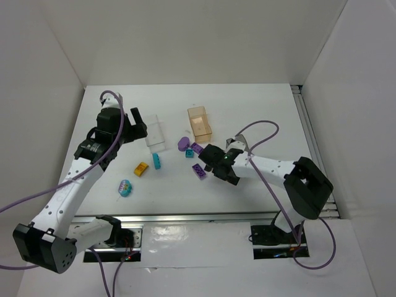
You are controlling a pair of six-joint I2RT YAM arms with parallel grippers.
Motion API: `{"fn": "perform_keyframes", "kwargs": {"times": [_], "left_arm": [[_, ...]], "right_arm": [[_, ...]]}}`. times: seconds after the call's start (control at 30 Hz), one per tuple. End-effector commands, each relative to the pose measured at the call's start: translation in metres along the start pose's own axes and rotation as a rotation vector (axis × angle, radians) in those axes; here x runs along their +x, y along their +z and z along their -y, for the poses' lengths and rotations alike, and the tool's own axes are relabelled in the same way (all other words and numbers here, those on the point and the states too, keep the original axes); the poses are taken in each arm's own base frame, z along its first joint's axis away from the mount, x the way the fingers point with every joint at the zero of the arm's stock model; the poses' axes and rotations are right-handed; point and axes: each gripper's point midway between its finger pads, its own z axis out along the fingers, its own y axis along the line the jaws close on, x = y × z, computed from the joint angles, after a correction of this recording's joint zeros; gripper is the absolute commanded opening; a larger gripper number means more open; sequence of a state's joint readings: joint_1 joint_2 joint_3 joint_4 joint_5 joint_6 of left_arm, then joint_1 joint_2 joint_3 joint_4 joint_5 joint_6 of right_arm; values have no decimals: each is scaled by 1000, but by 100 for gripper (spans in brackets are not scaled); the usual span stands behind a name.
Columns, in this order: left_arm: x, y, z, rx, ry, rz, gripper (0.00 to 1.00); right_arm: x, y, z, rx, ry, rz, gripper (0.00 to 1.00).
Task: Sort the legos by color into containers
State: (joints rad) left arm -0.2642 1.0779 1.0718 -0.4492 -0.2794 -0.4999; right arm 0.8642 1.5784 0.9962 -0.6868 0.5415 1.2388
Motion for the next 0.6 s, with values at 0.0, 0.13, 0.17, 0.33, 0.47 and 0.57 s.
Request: {"fn": "perform_keyframes", "kwargs": {"times": [0.0, 0.13, 0.17, 0.33, 0.47, 0.57], "left_arm": [[-10, -5, 4, 20, -1, 18, 100], [-8, -2, 4, 17, 1, 10, 100], [-9, -2, 2, 6, 1, 14, 100], [-8, -3, -1, -2, 1, 20, 100], [-6, -1, -1, -6, 3, 12, 100], [-4, 2, -1, -10, 5, 3, 100]], "right_arm": [[-9, -1, -8, -54, 184, 20, 99], [-19, 12, 2, 8, 187, 63, 99], [-22, 14, 0, 12, 187, 65, 99], [-37, 33, 0, 36, 218, 71, 97], [-40, 39, -4, 55, 213, 60, 91], [-41, 42, -10, 57, 203, 60, 84]]}}
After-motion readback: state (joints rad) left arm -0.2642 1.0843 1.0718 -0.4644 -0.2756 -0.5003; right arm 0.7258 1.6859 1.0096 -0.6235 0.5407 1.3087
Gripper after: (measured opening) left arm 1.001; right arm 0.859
